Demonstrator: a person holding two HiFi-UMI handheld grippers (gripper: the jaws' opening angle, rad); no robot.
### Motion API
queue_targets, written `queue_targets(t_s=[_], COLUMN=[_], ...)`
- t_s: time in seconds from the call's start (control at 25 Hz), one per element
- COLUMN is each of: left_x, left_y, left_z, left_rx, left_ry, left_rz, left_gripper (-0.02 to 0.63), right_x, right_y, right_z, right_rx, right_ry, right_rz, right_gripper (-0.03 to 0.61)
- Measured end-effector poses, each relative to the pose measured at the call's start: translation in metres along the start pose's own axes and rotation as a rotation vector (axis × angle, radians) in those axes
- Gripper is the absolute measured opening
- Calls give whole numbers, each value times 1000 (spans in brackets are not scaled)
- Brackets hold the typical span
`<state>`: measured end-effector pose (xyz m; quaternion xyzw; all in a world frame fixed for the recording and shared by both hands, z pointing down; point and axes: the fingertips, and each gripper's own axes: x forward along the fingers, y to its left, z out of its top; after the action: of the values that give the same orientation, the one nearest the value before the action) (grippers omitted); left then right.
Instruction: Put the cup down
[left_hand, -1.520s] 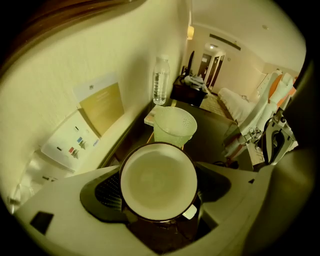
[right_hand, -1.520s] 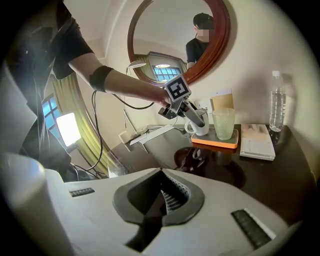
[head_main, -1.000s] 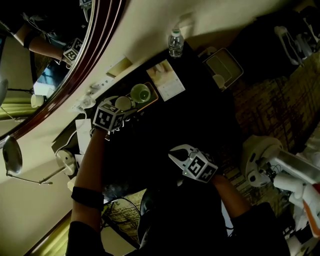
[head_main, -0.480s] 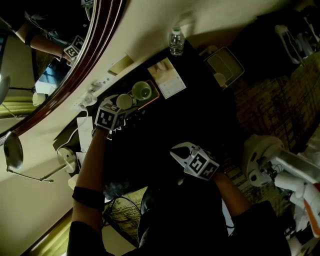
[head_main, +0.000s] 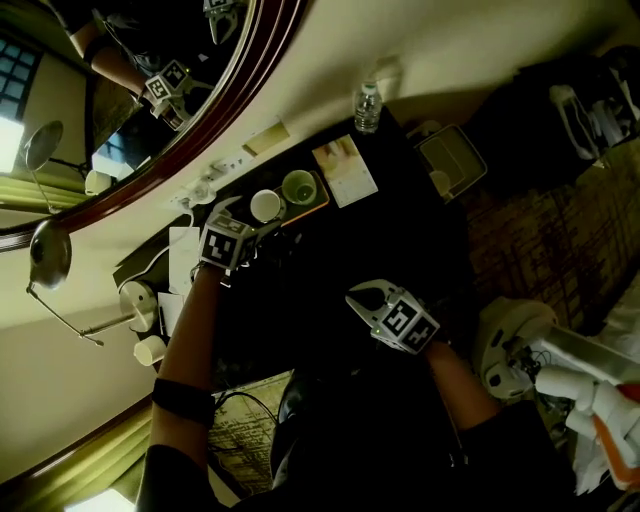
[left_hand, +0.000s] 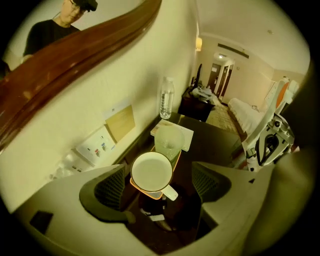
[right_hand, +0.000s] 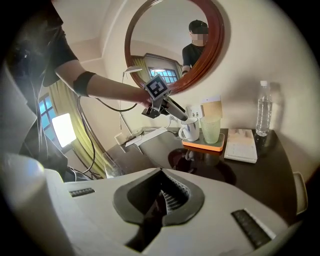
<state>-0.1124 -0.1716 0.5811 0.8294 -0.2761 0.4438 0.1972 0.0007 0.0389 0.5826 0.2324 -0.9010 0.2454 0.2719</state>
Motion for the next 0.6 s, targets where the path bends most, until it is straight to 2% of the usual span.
queue_targets(t_s=[0.24, 0.36, 0.48, 0.6], left_x=[-58, -72, -92, -111], left_y=[-17, -23, -41, -58], left_z=[12, 4, -2, -3], left_rx=[-73, -102, -125, -147], left_ry=[-168, -281, -358, -432], left_rz=[92, 121, 146, 165], left_gripper=[400, 281, 164, 79], right_x=[-18, -28, -36, -38], right_y=[-18, -29, -35, -44], right_z=[16, 27, 37, 38], right_rx=[-11, -14, -23, -61], right_ry=[-30, -48, -53, -52], right_rz=[-52, -70, -79, -97], right_gripper=[-2, -2, -2, -2])
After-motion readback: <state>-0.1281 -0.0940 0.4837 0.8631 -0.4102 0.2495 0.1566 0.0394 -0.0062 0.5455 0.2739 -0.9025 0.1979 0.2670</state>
